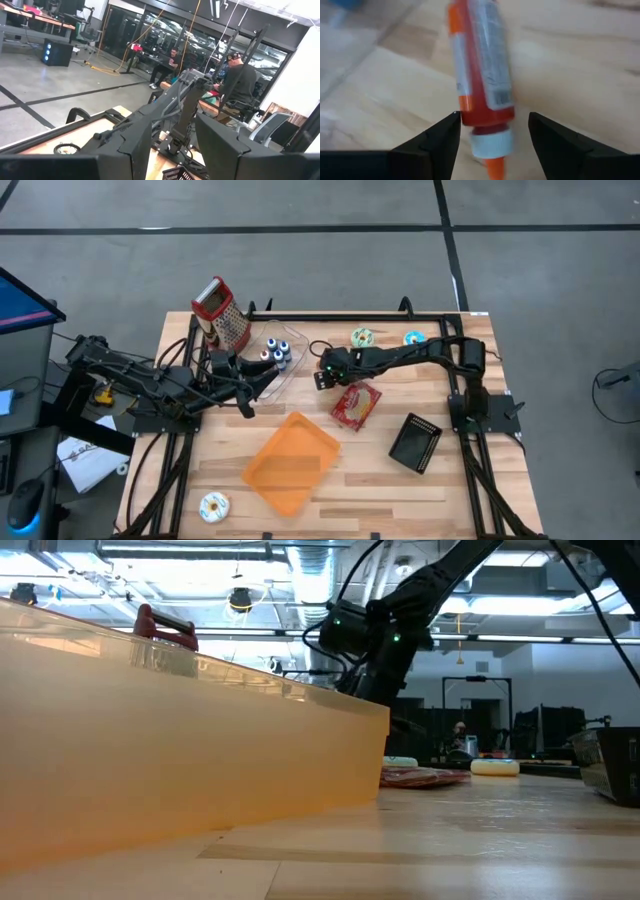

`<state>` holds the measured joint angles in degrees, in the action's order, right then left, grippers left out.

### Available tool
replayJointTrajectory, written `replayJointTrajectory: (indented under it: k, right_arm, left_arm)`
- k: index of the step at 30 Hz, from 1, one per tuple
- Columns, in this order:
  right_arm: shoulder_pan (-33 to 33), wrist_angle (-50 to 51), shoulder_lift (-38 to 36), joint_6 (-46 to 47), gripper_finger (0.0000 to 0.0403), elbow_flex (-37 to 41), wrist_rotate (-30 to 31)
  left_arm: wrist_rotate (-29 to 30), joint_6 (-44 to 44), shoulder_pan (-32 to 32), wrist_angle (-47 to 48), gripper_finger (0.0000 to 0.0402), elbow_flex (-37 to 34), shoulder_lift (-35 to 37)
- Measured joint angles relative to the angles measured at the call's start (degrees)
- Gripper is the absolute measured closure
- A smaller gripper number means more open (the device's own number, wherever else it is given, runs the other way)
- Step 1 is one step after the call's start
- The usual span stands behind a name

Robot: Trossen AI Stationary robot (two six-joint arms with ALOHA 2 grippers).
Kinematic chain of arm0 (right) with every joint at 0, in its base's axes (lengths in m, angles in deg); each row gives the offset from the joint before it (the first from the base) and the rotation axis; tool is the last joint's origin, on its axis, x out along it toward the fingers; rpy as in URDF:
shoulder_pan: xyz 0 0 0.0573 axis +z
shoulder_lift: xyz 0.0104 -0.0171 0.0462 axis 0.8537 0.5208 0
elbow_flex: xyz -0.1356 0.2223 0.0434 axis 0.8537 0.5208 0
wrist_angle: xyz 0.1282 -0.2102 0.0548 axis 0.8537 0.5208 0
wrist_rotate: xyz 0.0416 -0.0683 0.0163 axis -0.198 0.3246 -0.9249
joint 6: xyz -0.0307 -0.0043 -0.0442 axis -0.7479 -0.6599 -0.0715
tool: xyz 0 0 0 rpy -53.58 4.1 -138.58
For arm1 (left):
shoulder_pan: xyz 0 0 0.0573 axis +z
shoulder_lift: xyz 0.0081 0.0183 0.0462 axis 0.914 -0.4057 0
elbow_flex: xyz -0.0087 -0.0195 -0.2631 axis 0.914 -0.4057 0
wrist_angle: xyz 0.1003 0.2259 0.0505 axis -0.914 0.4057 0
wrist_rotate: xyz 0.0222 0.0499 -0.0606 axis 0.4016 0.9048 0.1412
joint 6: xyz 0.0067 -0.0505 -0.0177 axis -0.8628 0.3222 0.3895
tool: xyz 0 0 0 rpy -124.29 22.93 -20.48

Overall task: Pick & Place Food Item
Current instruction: Put the orange food coloring bottle into the transparent bin

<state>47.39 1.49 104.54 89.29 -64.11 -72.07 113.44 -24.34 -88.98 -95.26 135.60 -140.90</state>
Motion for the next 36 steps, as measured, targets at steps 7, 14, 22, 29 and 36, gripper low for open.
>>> replayJointTrajectory:
  k: [7,14,22,29,36]
  right_arm:
    - [1.5,-1.3,2.1,0.1,0.0177,-0.3,0.7]
    - [0.7,-0.8,2.2,0.2,0.0202,-0.3,0.2]
    - [1.5,0.2,2.2,-1.2,0.0301,-0.1,0.5]
    - [4.4,5.8,-1.5,-2.8,0.0301,0.4,-1.9]
    - [8.8,13.2,-15.3,-6.6,0.0301,0.2,-10.1]
  left_arm:
    - [0.3,0.1,0.0,-0.9,0.0253,0.0,0.0]
    - [0.5,0.8,0.0,-1.2,0.0253,0.0,0.0]
    - [-0.8,0.5,0.0,-1.1,0.0253,0.0,0.0]
    - [-2.5,-0.4,-1.7,0.9,0.0253,0.0,0.0]
    - [-2.5,-4.2,-5.9,5.7,0.0253,0.0,0.0]
